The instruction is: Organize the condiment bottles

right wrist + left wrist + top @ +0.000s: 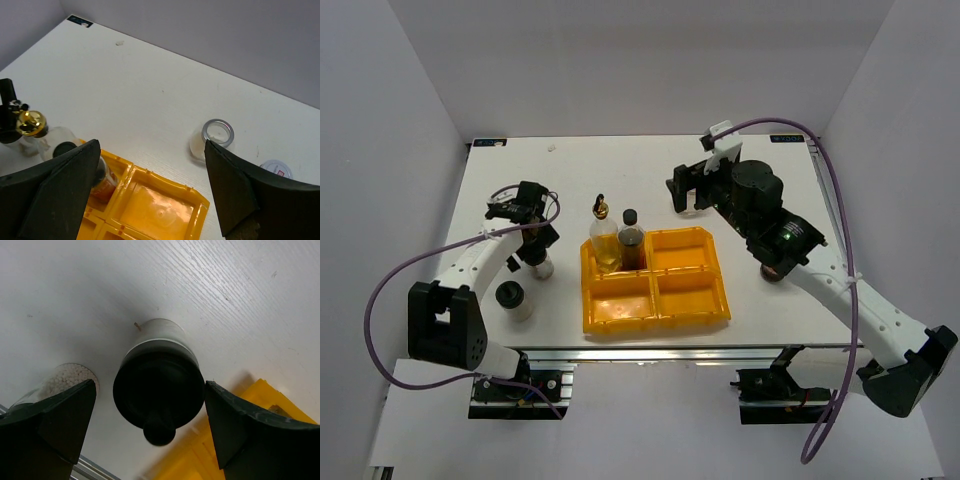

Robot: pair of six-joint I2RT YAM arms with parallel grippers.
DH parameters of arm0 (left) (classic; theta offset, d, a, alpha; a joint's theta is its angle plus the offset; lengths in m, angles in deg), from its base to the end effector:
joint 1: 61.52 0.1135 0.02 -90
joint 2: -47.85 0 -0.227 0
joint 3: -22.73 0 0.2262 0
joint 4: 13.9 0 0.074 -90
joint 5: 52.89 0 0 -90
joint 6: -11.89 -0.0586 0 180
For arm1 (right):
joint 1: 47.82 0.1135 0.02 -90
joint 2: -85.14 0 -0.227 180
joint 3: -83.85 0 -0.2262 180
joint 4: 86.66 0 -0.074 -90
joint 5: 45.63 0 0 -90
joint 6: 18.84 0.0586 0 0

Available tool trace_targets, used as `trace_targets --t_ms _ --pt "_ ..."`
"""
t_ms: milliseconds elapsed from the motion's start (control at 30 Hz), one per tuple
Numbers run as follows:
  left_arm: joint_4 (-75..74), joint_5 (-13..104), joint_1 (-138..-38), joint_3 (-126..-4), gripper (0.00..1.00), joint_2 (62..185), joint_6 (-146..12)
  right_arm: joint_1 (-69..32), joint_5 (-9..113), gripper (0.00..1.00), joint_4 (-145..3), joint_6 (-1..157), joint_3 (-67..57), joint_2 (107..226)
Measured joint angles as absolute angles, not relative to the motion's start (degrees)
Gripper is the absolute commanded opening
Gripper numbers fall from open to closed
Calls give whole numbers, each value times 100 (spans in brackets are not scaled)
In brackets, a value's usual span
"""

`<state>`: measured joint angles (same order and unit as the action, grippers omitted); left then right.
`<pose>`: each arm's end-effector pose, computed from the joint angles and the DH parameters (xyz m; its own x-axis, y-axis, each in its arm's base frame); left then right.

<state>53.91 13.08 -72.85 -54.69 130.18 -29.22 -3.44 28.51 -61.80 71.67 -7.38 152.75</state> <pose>0.2527 -0.0263 0.1973 -0.6614 -0.5693 -0.4883 -0.6654 0.7458 0.0319 0.2074 0.1806 0.3966 -0.0504 -0.0373 -0.9980 -0.4774 0.8786 -0.0088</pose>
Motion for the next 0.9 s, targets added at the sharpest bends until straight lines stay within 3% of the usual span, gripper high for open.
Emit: trace_targets --t_ms 100,233,267,333,367,433,467,600,900 --pt "5240 1422 -7248 -5408 95 13149 -2964 -569 2881 89 -6134 7318 -928 15232" --pt "5078 1540 -7235 -5406 74 13297 -3019 -737 2971 89 -6101 7460 -1037 15173" --pt "5067 1546 -7235 -5406 63 13339 -3036 -770 2995 89 -6090 7493 -1057 15149" --pt "5028 1553 -7232 -5419 52 13359 -3073 -838 3026 89 -6104 7546 -1122 15081" --pt "5028 1551 -7232 -5419 41 13359 -3080 -864 3043 89 -6088 7563 -1149 15046" --pt "5043 1551 -7232 -5430 33 13359 -3078 -930 3078 89 -6095 7602 -1219 14963" --pt "5056 1548 -7232 -5439 22 13359 -3075 -960 3089 89 -6088 7624 -1247 14921" --pt "5465 1465 -7232 -5688 0 13359 -3060 -1032 3117 89 -6086 7683 -1326 14760" --pt "5480 1474 -7224 -8002 0 12823 -3368 -1059 3194 89 -6110 7716 -1511 14320"
